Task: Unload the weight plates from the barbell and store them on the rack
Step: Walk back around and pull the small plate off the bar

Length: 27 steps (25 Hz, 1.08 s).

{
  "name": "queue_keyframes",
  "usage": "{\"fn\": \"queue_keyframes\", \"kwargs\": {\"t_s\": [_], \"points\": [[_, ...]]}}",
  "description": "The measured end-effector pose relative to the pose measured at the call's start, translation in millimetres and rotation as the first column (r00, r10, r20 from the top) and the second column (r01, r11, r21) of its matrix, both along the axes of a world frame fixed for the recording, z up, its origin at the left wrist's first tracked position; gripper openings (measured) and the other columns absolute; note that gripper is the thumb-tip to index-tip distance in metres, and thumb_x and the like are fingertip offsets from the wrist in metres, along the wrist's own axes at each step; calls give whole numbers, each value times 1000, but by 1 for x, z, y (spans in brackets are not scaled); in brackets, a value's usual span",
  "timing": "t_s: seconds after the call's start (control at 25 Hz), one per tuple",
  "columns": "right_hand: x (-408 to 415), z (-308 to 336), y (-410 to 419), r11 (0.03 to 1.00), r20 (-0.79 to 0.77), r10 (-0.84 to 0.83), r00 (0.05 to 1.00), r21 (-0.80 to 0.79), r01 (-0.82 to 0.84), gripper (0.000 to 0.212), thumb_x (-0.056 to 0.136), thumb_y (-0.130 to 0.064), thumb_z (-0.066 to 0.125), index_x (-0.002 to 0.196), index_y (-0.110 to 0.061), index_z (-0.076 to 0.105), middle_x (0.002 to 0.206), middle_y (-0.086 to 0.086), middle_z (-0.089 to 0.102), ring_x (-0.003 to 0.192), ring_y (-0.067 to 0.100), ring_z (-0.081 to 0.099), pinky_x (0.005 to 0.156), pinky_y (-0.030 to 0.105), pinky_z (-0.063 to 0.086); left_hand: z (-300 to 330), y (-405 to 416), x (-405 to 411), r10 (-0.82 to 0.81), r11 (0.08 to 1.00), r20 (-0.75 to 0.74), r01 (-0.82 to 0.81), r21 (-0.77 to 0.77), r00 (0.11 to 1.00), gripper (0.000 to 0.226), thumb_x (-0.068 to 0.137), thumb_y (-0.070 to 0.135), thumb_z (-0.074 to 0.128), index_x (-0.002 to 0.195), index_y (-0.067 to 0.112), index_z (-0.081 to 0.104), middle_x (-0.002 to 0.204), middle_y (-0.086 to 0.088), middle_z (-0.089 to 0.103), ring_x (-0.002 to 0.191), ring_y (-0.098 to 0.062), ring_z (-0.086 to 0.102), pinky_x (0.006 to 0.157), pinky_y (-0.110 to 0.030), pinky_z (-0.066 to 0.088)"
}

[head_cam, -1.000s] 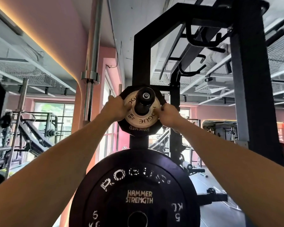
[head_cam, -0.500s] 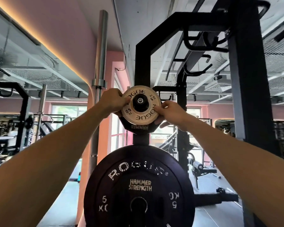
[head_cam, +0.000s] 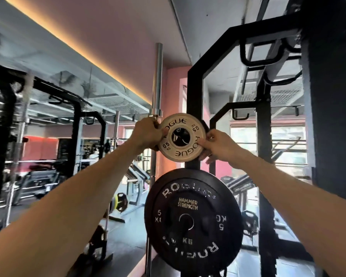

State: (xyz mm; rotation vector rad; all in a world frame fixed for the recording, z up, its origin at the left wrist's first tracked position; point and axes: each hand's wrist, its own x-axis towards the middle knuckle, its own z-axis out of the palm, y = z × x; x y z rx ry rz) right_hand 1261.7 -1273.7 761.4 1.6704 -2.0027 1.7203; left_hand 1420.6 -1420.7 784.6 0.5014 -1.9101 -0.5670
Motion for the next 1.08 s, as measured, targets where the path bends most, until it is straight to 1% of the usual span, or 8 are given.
{"fn": "queue_keyframes", "kwargs": {"t_s": [0.08, 0.2, 0.4, 0.52, 0.64, 0.72, 0.88, 1.08], "points": [[10, -3, 25, 1000, 10, 21, 1000, 0, -21, 22, 95, -19, 56, 106, -3, 45, 79, 21, 67, 57, 27, 63, 48, 32, 53, -2, 25, 11, 15, 1000, -7, -15, 4, 1000, 16, 87, 19, 68, 82, 11, 55, 84, -18, 70, 61, -30, 72, 56, -45, 60], [25, -9, 62, 998, 29, 49, 998, -33, -48, 23, 96, -18, 55, 108, 0, 49, 72, 17, 66, 53, 24, 62, 45, 29, 53, -3, 67, 28, 38, 999, -13, -38, 2, 999, 15, 86, 18, 69, 83, 12, 56, 84, -18, 69, 64, -32, 71, 58, -46, 61], [48, -25, 134, 999, 51, 48, 998, -22, -47, 19, 95, -20, 56, 102, -3, 51, 73, 16, 68, 54, 26, 64, 49, 33, 55, -20, 134, 49, 16, 999, -3, -16, 32, 1000, 16, 85, 16, 70, 83, 10, 56, 83, -14, 67, 57, -27, 70, 48, -40, 59], [63, -41, 187, 1000, 64, 21, 998, 13, -22, 21, 96, -19, 55, 105, -2, 49, 81, 24, 67, 57, 30, 64, 51, 34, 54, -36, 178, 60, -6, 1000, 13, 6, 20, 1000, 17, 85, 18, 71, 88, 10, 57, 87, -14, 66, 66, -30, 70, 54, -43, 60], [71, -55, 244, 998, 58, -40, 998, 43, 37, 22, 96, -20, 56, 107, -2, 49, 79, 18, 67, 55, 26, 64, 49, 33, 55, -53, 226, 60, -26, 999, 45, 25, 41, 999, 18, 83, 21, 73, 89, 11, 59, 92, -15, 67, 78, -35, 69, 70, -46, 60], [75, -61, 284, 994, 72, -78, 994, 79, 72, 25, 95, -20, 56, 110, -1, 50, 78, 17, 68, 53, 24, 63, 48, 31, 55, -60, 261, 56, -75, 995, 66, 70, 77, 995, 19, 84, 21, 73, 91, 11, 58, 93, -14, 67, 81, -35, 69, 73, -47, 59], [55, -70, 366, 981, 81, -158, 984, 123, 147, 25, 95, -25, 56, 110, -5, 50, 88, 21, 70, 64, 31, 66, 69, 50, 57, -64, 337, 35, -109, 994, 122, 105, 39, 987, 20, 83, 25, 72, 90, 13, 57, 93, -8, 66, 82, -27, 68, 74, -44, 59], [19, -78, 460, 978, 88, -195, 977, 97, 187, 20, 97, -25, 52, 97, -5, 52, 68, 15, 68, 47, 22, 63, 48, 34, 53, -77, 427, -12, -159, 985, 125, 150, 82, 979, 20, 85, 22, 71, 97, 10, 60, 92, -12, 68, 68, -27, 71, 58, -41, 61]]}}
